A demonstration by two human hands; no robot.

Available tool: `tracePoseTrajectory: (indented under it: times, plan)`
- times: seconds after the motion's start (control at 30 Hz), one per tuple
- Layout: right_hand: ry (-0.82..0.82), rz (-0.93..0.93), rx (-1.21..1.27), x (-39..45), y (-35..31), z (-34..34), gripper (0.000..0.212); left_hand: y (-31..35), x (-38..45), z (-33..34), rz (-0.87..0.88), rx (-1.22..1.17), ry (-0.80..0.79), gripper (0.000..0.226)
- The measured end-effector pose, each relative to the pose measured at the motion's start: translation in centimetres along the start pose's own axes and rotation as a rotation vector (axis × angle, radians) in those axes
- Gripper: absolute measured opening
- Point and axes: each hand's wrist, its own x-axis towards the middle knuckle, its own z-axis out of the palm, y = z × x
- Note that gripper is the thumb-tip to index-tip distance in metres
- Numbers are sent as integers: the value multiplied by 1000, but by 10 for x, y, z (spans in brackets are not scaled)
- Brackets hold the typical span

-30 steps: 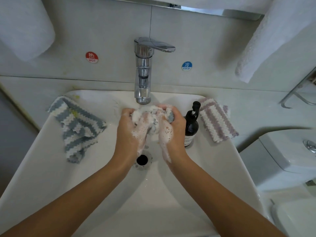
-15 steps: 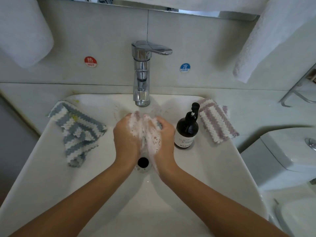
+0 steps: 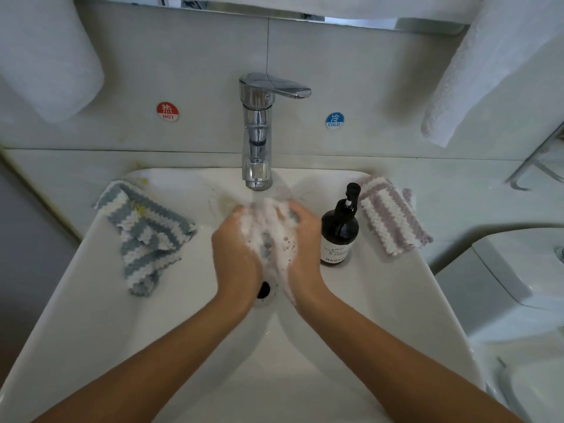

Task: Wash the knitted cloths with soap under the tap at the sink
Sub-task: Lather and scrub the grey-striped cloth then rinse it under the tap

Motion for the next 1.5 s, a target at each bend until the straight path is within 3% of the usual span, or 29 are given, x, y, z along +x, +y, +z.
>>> tracePoseTrajectory:
  times: [0.07, 0.17, 0.27, 0.33, 0.43, 0.5, 0.6, 0.77, 0.9, 1.0, 1.07, 1.17, 1.3, 1.4, 1.5]
  plan:
    - [84, -84, -21, 10, -10, -1, 34, 5, -19, 5, -14, 8, -56, 26]
    - [121, -16, -151, 17, -9, -9, 42, 16, -22, 12, -209, -134, -42, 49]
    - [-75, -86, -426, -1, 4, -11, 29, 13, 3, 8, -119, -58, 66, 34]
    - [-82, -201, -527, -6, 7, -7, 28, 8, 10, 0, -1, 75, 61, 29]
    - [62, -268, -405, 2, -9, 0, 44, 11, -10, -1, 21, 131, -67, 17]
    - [147, -149, -296, 13, -13, -4, 47, 15, -20, 5, 33, 181, -61, 25]
    - [48, 34, -311, 6, -3, -8, 35, 13, -5, 3, 76, 178, 7, 23]
    - [3, -151, -299, -1, -7, 3, 36, 9, 3, -4, 81, 124, -14, 26]
    - [80, -20, -317, 9, -6, -3, 40, 11, -12, -1, 54, 200, -70, 36]
    - [8, 8, -377, -3, 5, -5, 36, 3, 3, -6, 48, 179, -14, 23]
    - [4, 44, -292, -6, 8, -3, 31, 1, 10, -10, 75, 179, 24, 19]
    - [31, -25, -213, -3, -1, 4, 27, 2, 5, -12, 211, 293, -5, 16]
    - [139, -122, -297, 6, -4, -2, 43, 2, -7, -6, 200, 293, -93, 15]
    - [98, -46, -352, 4, 10, -12, 32, -1, -3, -5, 223, 298, -85, 12]
    - [21, -121, -387, -7, 15, -7, 31, -5, 11, -10, 205, 282, -2, 22]
